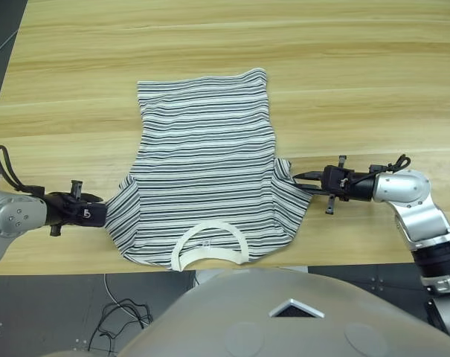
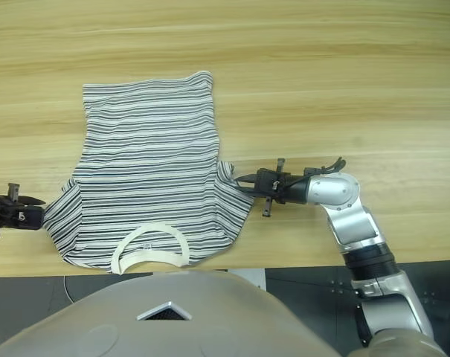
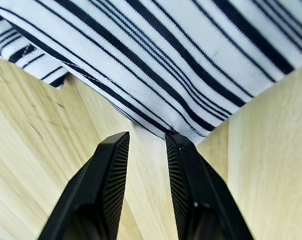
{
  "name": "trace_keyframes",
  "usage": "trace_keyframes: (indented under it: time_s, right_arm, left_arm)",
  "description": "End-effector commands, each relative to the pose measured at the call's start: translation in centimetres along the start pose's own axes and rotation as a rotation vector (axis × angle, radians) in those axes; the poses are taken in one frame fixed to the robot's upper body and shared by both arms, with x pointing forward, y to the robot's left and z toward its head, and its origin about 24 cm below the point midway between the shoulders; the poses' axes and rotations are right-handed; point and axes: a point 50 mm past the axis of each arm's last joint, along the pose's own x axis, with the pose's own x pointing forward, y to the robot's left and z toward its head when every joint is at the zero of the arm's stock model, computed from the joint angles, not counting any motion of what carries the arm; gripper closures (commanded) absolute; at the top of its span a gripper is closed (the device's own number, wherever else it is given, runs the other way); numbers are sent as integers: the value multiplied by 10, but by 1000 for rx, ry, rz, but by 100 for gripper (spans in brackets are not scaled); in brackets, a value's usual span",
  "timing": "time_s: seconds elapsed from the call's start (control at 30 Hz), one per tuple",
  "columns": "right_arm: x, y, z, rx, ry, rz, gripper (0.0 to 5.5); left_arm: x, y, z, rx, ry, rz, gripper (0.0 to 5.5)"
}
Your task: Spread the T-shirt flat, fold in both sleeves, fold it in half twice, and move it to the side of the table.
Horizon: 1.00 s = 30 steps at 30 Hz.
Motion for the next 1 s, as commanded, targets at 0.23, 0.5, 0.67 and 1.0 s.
trace_keyframes:
  time_s: [0.23,0.5,0.67,1.0]
  right_arm:
    - [-4,-8,5,-10,-13,-45,480]
    - [-2,-8,6,-11,-24,-53,480]
    - [-1,-8,7,-13,-27,-54,480]
    - [1,-8,5,-18,-24,-60,474]
  left_arm:
    - [-6,19,45,105,-172,239,413]
    - [-39,27,44,158,-80,323,413]
    - [-43,17,28,120,21,273,413]
    - [-45,8,18,-589,-647,173,332]
